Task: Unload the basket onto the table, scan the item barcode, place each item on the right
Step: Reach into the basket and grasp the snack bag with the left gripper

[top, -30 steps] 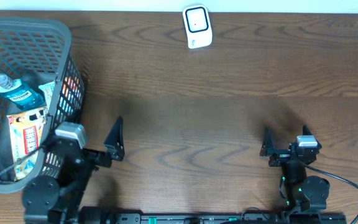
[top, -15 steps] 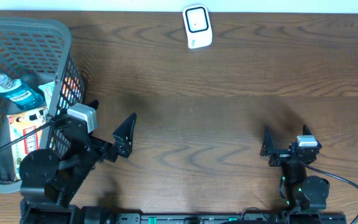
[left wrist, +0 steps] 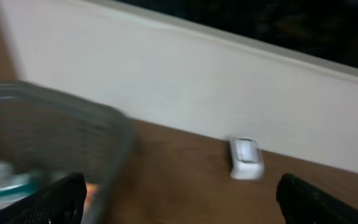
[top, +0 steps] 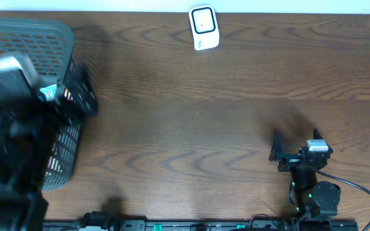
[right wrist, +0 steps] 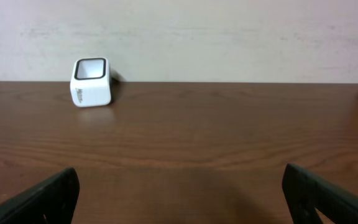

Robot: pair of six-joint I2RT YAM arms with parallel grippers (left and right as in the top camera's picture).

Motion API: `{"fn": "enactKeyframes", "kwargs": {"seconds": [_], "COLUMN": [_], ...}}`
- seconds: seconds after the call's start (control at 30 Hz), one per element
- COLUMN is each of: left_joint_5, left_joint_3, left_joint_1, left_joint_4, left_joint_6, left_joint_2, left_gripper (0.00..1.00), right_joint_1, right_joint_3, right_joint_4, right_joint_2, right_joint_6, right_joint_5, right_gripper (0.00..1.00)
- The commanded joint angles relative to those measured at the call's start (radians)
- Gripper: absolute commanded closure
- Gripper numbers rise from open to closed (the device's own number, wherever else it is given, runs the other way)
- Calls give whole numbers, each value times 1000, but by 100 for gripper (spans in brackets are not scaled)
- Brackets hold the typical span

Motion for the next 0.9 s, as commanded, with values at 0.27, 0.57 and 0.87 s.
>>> {"fn": "enactKeyframes", "kwargs": {"seconds": [0.27,0.57,0.87], "left_joint_5": [-403,-417,-106], "left_joint_3": [102,102,102], "left_joint_1": [13,344,698], "left_joint_4": [-91,-252,-372], "left_joint_6": [-7,-404,-535], "left_joint_2": [200,346,527], "left_gripper": [2,2,2], "right_joint_1": [-4,-4,-4], "right_joint_3": [-1,-1,-1], "right_joint_4": [-3,-3,-3], "right_joint_2": [-5,-5,-5], "right_joint_6": [17,17,17], "right_joint_5": [9,9,9], "right_gripper": [1,1,1]}}
